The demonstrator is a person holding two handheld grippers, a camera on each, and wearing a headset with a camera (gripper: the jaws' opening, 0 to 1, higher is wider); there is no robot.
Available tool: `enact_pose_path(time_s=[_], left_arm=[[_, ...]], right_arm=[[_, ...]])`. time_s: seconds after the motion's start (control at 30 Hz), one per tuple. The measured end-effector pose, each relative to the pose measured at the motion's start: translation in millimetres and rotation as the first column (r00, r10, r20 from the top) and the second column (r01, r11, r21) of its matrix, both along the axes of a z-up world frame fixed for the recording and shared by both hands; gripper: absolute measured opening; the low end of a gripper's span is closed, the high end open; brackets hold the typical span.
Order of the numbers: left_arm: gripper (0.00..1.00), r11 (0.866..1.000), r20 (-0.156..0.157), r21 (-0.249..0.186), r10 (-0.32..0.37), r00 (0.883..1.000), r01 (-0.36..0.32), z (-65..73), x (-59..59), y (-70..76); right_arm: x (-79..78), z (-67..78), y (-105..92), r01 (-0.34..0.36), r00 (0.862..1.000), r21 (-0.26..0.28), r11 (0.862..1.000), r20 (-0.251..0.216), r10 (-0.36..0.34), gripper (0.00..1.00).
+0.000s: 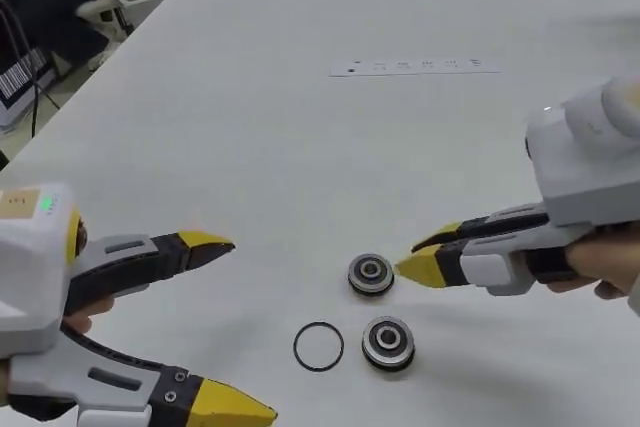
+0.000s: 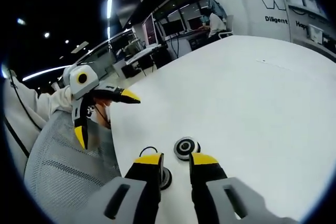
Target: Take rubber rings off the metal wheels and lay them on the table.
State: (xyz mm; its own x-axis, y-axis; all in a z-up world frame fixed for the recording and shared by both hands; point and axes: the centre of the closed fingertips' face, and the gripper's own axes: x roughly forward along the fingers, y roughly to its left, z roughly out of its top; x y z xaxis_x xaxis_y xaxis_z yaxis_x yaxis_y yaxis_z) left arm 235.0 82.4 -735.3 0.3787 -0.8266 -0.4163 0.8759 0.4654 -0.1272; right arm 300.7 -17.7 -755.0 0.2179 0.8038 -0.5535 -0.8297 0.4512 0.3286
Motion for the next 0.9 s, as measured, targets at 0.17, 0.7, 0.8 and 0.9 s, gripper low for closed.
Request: enact_pose_path(time_s=[0.17,0.7,0.8,0.9], left_arm=[[0.94,1.0,-0.013,-0.009,-0.007,1.0,0.007,2.4,-0.8,-2.5],[0.89,0.997,0.034,-0.029,-0.071,0.997,0.072,41.2,8.5,-23.9],[0.87,0.996,0.055,-0.024,-0.08,0.995,0.081,48.1,11.9,-29.7],[0.85,0.994,0.066,-0.028,-0.106,0.992,0.108,52.3,13.6,-37.6]], right_arm=[[-5.6,-1.4,-12.2,0.007,1.0,0.015,1.0,0.002,-0.007,0.18],[-38.2,-24.4,-12.1,-0.081,0.996,0.029,0.996,-0.02,0.081,0.24],[-42.8,-27.3,-8.4,-0.112,0.994,0.022,0.993,-0.004,0.112,0.24],[-45.6,-31.5,-5.8,-0.153,0.988,0.002,0.988,0.033,0.153,0.24]])
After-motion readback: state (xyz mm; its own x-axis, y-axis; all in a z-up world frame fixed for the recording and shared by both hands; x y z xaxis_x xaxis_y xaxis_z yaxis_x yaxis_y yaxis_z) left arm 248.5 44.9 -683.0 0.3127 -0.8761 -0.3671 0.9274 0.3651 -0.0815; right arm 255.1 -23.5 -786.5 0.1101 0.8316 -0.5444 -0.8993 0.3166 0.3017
